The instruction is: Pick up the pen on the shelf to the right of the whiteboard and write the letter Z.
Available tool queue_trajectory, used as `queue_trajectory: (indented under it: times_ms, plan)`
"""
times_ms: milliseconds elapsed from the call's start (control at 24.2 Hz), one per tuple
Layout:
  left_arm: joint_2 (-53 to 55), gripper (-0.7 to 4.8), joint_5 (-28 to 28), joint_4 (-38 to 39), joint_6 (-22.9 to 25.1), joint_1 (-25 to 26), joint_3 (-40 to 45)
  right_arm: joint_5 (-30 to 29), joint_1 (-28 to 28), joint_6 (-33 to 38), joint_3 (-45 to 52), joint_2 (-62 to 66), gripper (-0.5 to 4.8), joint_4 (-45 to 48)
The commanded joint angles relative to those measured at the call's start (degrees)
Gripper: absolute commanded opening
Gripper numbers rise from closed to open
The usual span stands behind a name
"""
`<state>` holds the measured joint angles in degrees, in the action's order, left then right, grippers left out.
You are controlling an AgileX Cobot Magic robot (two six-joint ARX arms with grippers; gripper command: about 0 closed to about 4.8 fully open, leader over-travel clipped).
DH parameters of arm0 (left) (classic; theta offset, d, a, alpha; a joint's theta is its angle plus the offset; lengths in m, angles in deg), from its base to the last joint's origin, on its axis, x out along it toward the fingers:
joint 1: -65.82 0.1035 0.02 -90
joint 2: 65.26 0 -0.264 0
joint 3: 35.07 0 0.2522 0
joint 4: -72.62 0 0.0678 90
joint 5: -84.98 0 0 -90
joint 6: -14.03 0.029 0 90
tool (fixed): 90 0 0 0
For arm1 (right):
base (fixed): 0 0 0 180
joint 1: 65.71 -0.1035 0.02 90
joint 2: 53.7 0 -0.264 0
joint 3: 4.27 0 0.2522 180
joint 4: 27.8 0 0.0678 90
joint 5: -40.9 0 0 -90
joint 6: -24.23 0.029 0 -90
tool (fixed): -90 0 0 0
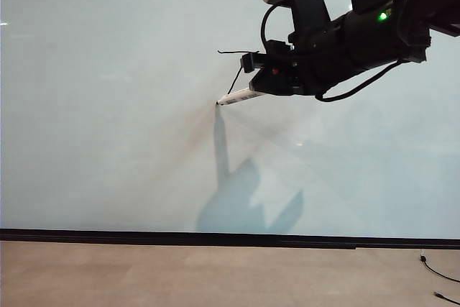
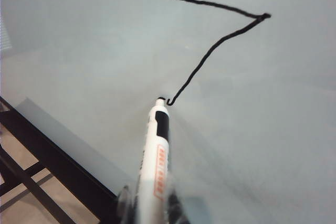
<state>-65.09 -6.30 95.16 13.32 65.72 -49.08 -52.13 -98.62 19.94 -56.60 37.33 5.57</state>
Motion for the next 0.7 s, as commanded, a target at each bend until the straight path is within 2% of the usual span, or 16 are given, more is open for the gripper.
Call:
queue_trajectory:
  times_ms: [41,702]
  plan:
    - [0.0,-0.05,0.0,-0.7,0.3,0.0,-0.1,-0.1,0.0,0.2,-0.4,-0.2,-0.09,0.8]
    - [0.0,-0.04,0.0,-0.7,0.3,0.0,-0.1,6.2,0.0,0.4,0.5,-2.8,-0.09,-1.7]
